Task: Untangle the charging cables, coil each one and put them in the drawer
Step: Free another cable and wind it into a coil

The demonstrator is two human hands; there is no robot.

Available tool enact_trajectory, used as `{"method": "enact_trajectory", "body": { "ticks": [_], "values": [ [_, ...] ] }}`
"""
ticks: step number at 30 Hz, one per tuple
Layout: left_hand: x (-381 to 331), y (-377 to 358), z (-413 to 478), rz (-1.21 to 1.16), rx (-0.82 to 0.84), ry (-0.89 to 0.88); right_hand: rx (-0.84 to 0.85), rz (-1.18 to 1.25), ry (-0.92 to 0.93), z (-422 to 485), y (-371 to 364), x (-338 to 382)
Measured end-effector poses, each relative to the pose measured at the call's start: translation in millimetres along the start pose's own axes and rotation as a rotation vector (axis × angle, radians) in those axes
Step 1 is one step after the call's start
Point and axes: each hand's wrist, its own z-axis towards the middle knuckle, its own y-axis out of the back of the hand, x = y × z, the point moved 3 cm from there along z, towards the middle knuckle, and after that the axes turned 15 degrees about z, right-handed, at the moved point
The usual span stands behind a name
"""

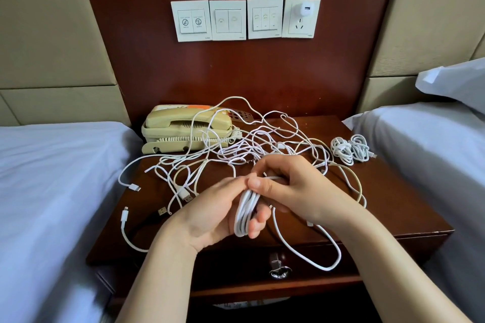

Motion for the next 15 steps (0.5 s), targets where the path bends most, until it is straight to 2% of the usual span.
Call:
{"method": "enact_trajectory", "body": {
  "ticks": [8, 11, 13, 15],
  "values": [
    [-1, 0, 8, 0.067, -0.516, 0.076, -0.176, -0.309, 0.055, 3, -2, -7],
    [0, 7, 10, 0.282, -0.739, 0.077, -0.199, -0.375, 0.068, 4, -3, -8],
    [0, 10, 11, 0.337, -0.826, 0.073, -0.188, -0.391, 0.068, 3, -4, -10],
    [0, 11, 11, 0.347, -0.845, 0.057, -0.146, -0.411, 0.080, 2, -5, -10]
  ]
}}
